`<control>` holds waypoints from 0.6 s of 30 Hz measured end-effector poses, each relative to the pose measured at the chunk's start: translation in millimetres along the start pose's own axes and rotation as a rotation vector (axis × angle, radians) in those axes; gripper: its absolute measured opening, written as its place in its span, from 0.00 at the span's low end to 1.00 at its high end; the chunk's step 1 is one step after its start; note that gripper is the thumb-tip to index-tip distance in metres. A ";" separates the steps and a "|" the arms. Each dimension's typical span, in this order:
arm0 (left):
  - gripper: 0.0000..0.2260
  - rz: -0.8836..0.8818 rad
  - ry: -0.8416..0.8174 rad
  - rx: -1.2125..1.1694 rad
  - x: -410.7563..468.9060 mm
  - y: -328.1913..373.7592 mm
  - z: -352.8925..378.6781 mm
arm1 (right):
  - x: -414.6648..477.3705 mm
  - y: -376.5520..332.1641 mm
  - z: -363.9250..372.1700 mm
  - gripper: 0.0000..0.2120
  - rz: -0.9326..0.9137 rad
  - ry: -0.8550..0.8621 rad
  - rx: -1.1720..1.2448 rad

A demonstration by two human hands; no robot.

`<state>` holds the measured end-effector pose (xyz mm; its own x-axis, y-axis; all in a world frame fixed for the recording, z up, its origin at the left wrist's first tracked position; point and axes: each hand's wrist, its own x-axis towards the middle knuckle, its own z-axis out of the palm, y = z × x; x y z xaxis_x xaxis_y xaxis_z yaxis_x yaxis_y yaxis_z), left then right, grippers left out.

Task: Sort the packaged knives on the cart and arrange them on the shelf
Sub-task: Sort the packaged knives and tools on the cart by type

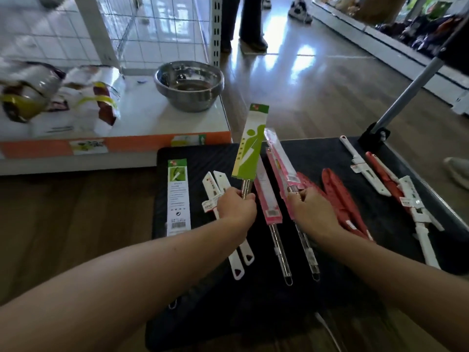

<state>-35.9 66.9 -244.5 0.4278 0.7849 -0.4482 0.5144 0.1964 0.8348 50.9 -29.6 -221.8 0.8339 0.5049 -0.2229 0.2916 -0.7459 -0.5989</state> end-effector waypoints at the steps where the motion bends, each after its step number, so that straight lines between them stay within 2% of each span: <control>1: 0.11 -0.009 0.019 0.012 -0.7 -2.2 -3.6 | -2.1 -0.3 5.0 0.13 -0.002 -0.016 0.000; 6: 0.12 -0.055 0.076 0.045 -4.0 -15.9 -16.1 | -14.6 4.0 27.9 0.13 0.000 -0.097 -0.012; 10: 0.12 -0.076 0.121 0.057 -3.4 -19.8 -17.8 | -15.7 7.1 34.8 0.17 0.044 -0.168 -0.031; 14: 0.13 -0.083 0.133 0.092 -3.1 -21.4 -16.7 | -4.9 11.6 29.1 0.13 0.052 -0.245 -0.088; 18: 0.14 -0.086 0.141 0.131 -2.6 -26.9 -20.0 | 2.3 6.2 21.8 0.17 0.030 -0.204 -0.106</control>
<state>-65.7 71.3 -259.4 0.2747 0.8449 -0.4591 0.6409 0.1950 0.7424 44.4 -23.6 -242.8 0.7338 0.5514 -0.3968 0.3249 -0.7978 -0.5079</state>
